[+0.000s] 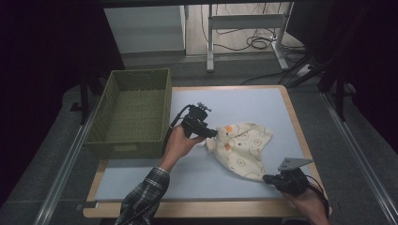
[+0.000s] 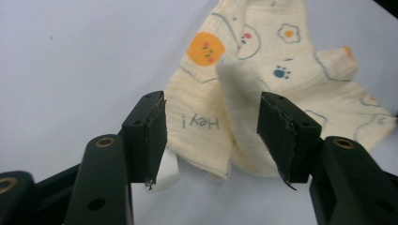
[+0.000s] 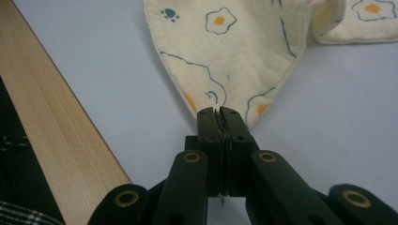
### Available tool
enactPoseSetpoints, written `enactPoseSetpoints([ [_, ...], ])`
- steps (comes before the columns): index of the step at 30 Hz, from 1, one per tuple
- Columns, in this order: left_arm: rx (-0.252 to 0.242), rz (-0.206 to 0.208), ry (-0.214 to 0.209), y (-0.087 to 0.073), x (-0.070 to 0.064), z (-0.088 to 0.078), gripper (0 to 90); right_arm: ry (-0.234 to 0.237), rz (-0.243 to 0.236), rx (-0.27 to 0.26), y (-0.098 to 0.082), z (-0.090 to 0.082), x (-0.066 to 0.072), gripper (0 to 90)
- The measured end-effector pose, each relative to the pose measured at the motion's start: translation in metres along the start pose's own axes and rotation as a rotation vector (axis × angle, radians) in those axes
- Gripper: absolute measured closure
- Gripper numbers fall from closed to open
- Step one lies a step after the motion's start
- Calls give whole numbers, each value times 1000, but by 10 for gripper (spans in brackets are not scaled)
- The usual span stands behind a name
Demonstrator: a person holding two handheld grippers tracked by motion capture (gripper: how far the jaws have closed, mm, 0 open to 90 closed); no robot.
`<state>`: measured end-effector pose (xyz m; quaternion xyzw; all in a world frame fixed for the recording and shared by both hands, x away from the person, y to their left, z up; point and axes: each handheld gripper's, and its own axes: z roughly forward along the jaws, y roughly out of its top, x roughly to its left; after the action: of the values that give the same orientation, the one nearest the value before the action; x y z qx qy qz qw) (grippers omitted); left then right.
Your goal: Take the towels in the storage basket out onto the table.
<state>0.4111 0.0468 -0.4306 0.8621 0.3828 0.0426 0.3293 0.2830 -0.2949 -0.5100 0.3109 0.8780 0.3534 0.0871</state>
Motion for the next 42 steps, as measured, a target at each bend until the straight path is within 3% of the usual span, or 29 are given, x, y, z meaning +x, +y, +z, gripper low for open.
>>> enactPoseSetpoints([
  [4,26,5,-5,9,-5,-2,405,-2,4,-1,0,-2,0,876],
  [9,59,-22,5,21,-1,15,462,-1,-3,-7,2,-2,0,876],
  [10,69,-24,-7,22,1,19,518,-1,-3,-7,2,-2,0,876],
  [13,90,-11,-33,19,-1,28,798,0,-1,-6,1,-2,1,875],
  [15,95,3,-31,12,-3,27,862,-2,1,-5,-1,-3,0,876],
  [22,82,15,2,-37,-13,9,864,-10,15,-16,-9,-11,-2,876],
  [29,123,-37,-52,-102,-13,12,832,-5,22,-8,-18,-18,2,871],
  [31,139,-51,-53,-114,-14,15,778,-3,24,-6,-19,-19,3,859],
  [32,139,-50,-43,-119,-14,16,710,2,27,-9,-19,-20,2,837],
  [34,118,-60,-18,-120,-12,14,599,-3,30,-17,-18,-24,0,782],
  [36,87,-66,-3,-114,-9,8,559,-19,33,-32,-15,-28,-3,756],
  [39,30,-64,24,-96,-8,0,563,-36,45,-46,-8,-32,-12,750],
  [42,11,-52,68,-80,-6,1,593,-58,53,-49,0,-29,-24,756],
])
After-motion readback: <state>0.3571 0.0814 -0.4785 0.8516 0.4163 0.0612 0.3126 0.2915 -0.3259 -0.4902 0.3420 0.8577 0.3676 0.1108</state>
